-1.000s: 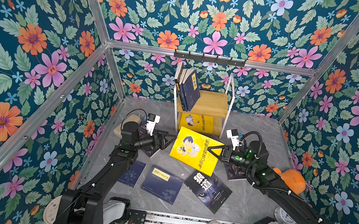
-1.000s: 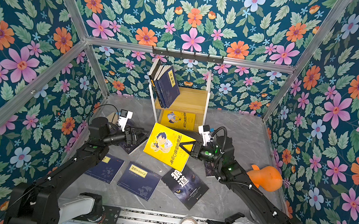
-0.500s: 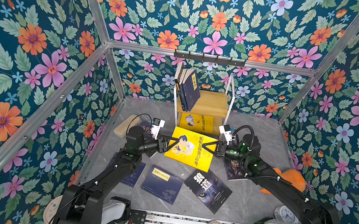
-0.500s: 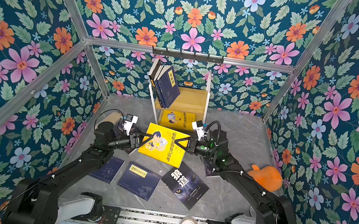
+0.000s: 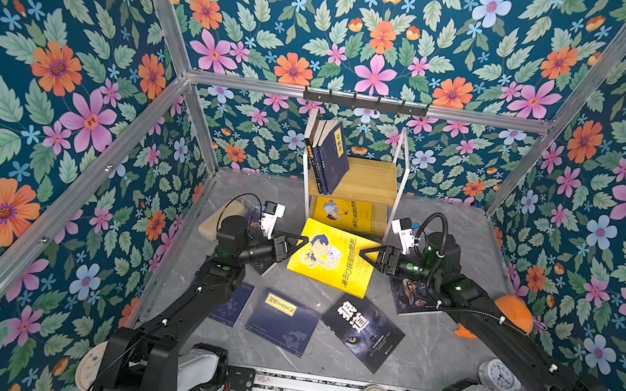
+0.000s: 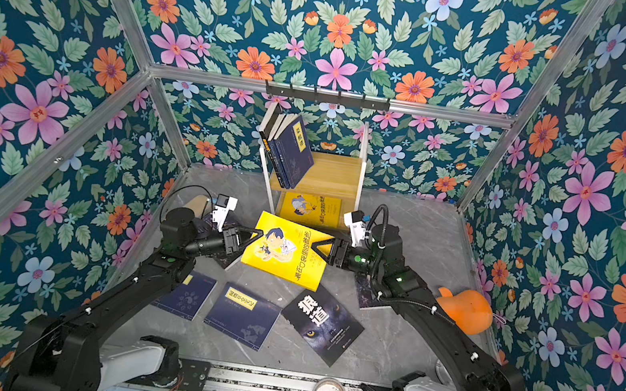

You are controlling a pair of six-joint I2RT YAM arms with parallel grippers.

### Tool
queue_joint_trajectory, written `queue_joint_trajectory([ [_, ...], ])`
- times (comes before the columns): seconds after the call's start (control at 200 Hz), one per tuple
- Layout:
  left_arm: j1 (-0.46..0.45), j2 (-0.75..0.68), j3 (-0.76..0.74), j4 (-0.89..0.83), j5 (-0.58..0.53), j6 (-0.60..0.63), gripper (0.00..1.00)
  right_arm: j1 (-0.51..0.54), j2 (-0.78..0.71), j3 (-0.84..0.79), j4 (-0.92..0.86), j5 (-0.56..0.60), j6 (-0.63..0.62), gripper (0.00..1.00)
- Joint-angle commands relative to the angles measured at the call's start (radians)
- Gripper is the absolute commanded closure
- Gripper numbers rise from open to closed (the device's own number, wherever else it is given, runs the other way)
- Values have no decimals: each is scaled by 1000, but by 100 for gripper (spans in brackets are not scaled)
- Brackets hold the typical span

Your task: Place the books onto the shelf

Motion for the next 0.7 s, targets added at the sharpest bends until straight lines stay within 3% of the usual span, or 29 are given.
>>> queue_joint_trajectory([
  [0.0, 24, -5, 11, -13, -28, -1, 100, 1, -64, 11, -248, 200, -171, 37],
  [0.155, 45, -5, 39, -92, -59, 20, 100, 54, -183, -12, -339, 391, -276, 37],
  [0.33, 52, 15, 59, -101, -67, -38, 100, 304, -238, -26, -284, 703, -530, 37],
  [0.475, 51, 15, 55, -63, -70, -138, 100, 484, -153, -14, -172, 949, -790, 36],
  [0.695, 51, 4, 38, -46, -98, -197, 100, 621, 80, 78, -61, 1116, -1142, 31],
])
